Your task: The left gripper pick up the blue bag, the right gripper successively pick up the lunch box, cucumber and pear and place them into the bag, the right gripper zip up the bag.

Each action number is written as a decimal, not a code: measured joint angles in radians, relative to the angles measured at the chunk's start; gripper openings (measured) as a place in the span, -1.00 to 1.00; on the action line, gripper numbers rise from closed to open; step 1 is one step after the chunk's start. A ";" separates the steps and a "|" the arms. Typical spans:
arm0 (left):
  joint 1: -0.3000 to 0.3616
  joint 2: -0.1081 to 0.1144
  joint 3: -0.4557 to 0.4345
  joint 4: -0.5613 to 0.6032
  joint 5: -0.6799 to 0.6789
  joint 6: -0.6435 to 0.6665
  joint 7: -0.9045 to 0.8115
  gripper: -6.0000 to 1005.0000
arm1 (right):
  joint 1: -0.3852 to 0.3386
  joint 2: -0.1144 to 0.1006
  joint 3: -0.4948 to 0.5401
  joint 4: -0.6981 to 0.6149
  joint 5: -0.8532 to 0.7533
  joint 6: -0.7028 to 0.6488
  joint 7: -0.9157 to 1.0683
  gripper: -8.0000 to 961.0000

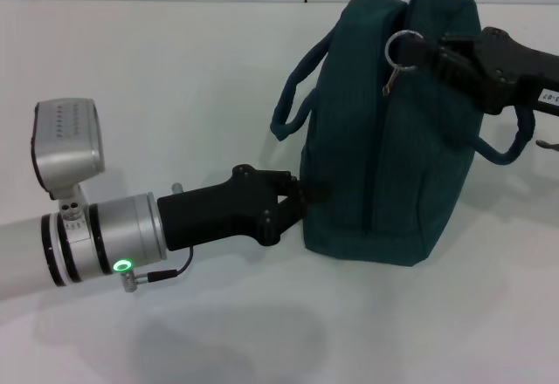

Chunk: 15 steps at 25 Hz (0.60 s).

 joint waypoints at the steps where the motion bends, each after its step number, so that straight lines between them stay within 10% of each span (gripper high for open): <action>1: 0.001 0.000 0.007 0.002 0.000 0.000 0.008 -0.86 | -0.002 -0.001 0.001 0.000 0.000 0.006 0.000 -0.93; 15: 0.007 0.010 0.075 0.032 0.019 0.011 0.085 -0.87 | -0.029 -0.007 0.057 -0.002 0.000 0.033 0.000 -0.93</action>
